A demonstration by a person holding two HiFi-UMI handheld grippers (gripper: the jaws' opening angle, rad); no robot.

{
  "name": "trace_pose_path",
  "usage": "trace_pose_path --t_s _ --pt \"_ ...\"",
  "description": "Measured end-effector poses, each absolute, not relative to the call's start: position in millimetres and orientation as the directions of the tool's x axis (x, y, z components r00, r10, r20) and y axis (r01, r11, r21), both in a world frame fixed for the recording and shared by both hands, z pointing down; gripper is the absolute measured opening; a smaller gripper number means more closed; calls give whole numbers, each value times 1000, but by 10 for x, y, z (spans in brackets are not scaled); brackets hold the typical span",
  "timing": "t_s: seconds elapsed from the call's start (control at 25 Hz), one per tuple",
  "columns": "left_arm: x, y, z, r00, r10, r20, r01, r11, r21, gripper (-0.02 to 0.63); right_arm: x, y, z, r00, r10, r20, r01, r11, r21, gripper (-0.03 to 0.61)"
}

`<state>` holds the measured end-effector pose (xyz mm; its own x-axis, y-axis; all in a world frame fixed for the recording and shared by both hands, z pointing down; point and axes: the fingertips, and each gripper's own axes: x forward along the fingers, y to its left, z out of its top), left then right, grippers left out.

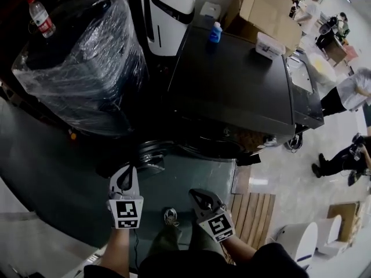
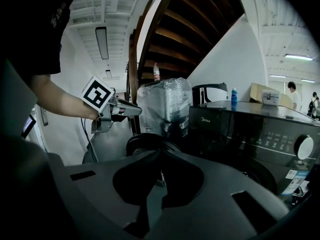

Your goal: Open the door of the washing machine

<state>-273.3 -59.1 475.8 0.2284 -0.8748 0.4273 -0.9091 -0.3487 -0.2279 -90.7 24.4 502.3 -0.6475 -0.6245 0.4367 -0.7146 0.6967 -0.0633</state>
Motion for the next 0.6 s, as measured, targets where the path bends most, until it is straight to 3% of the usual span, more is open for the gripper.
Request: trace_pose_path --t_s 0.6 --pt "-1756 -339 3886 267 -887 378 -909 -362 -207 17 -234 -10 4127 -685 -635 357 -686 727 -24 6"
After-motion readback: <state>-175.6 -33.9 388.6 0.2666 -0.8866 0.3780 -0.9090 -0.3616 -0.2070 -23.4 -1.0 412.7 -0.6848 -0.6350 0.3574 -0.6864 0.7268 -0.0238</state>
